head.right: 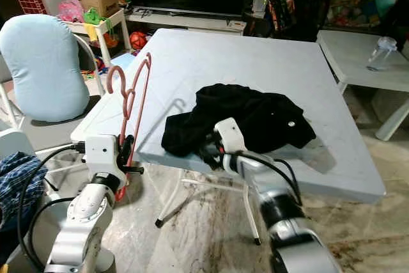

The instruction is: Hang hanger

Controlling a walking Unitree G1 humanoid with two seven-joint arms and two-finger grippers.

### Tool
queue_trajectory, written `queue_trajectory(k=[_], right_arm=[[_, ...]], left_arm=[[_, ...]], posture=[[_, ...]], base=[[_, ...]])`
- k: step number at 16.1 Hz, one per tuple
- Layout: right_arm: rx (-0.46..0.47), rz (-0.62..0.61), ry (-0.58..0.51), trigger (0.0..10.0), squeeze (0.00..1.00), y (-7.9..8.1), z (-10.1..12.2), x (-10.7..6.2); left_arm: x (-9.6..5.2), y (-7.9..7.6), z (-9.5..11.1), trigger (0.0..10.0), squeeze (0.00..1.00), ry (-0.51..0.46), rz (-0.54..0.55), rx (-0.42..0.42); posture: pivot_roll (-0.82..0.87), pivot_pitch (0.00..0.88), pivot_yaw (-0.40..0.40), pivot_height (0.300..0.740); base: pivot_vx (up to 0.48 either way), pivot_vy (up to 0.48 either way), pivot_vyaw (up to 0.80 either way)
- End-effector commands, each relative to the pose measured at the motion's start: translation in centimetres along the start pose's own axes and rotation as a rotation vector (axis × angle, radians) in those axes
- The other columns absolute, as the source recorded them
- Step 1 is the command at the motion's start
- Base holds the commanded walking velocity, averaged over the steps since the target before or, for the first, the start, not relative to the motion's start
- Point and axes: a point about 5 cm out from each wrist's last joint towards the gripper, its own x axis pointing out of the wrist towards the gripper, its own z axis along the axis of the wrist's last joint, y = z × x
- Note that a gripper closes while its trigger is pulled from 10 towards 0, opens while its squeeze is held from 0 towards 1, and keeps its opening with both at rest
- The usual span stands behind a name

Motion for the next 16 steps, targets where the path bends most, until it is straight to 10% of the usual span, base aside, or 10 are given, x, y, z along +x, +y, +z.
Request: queue_trajectory(k=[1,9,16], right_arm=[[0.039,-0.058,0.056,10.0,0.0,-0.5,-1.4,0.0],[0.085,-0.626,-0.316,10.0,0.0,-1.6,6.6,1.0],[-0.157,-0.326,-0.191,10.0,0.0,-2.7,0.5,-0.6]], left_arm=[[0.0,-0.2,0.2,10.0,0.0,-0.006,-0.005,0.003],[-0.2,-0.2,0.1,10.0,0.0,-0.001,0.001,0.001],[0.0,-0.4,0.0,10.0,0.0,0.002,-0.009,-0.004]], posture=[[0.08,0.0,-0.036,0.74],[0.09,0.0,-0.046,0.74],[0.06,0.0,-0.04,0.74]], base=[[0.0,0.0,0.0],[0.0,0.0,0.0],[0.0,0.0,0.0]])
